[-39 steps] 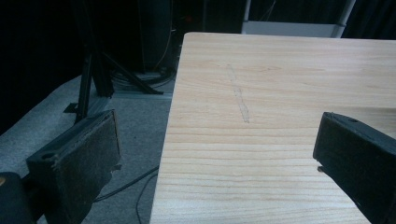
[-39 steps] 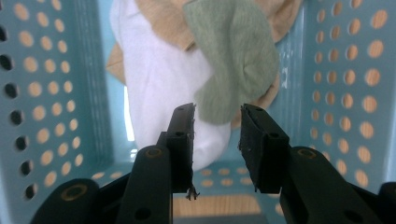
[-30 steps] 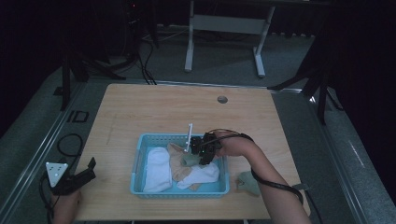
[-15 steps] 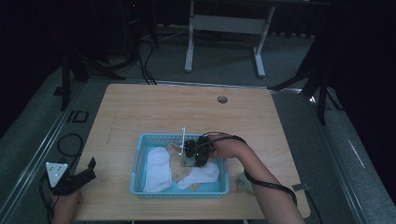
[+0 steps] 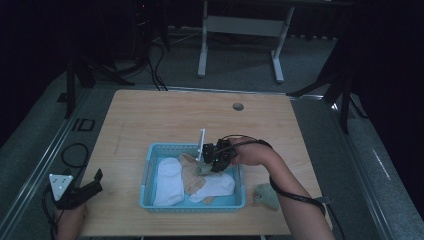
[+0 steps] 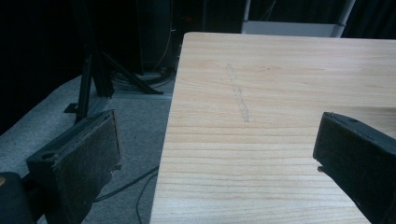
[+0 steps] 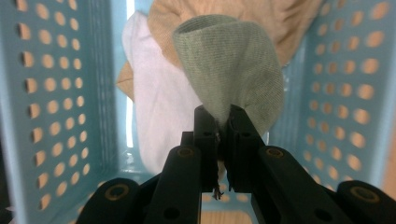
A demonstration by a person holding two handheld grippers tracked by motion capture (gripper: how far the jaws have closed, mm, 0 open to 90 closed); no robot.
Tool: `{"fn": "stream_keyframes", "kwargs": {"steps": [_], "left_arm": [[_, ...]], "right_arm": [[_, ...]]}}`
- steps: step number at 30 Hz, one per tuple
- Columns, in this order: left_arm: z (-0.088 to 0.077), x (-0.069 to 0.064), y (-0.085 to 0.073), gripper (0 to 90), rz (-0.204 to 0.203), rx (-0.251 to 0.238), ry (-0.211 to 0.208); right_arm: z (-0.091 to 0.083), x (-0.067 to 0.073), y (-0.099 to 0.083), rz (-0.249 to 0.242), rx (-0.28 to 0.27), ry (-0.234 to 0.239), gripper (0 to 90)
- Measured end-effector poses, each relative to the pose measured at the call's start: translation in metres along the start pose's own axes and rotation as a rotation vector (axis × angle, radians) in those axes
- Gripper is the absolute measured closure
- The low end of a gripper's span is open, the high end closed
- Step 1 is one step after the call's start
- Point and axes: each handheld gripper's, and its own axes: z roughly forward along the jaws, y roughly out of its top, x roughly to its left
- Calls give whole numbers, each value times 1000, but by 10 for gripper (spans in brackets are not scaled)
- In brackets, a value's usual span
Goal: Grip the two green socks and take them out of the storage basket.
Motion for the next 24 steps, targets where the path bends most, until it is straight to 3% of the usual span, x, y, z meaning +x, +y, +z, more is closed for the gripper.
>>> {"fn": "stream_keyframes", "kwargs": {"steps": [10,18,24], "left_arm": [[0,0,0,3,1,2,2],[0,0,0,3,-1,4,4],[1,0,0,4,1,6,6]], "right_arm": [[-47,3,-16,26,-40,-84,841],[-78,5,-48,84,-63,-129,841],[-87,4,-74,127,-60,-151,841]]}}
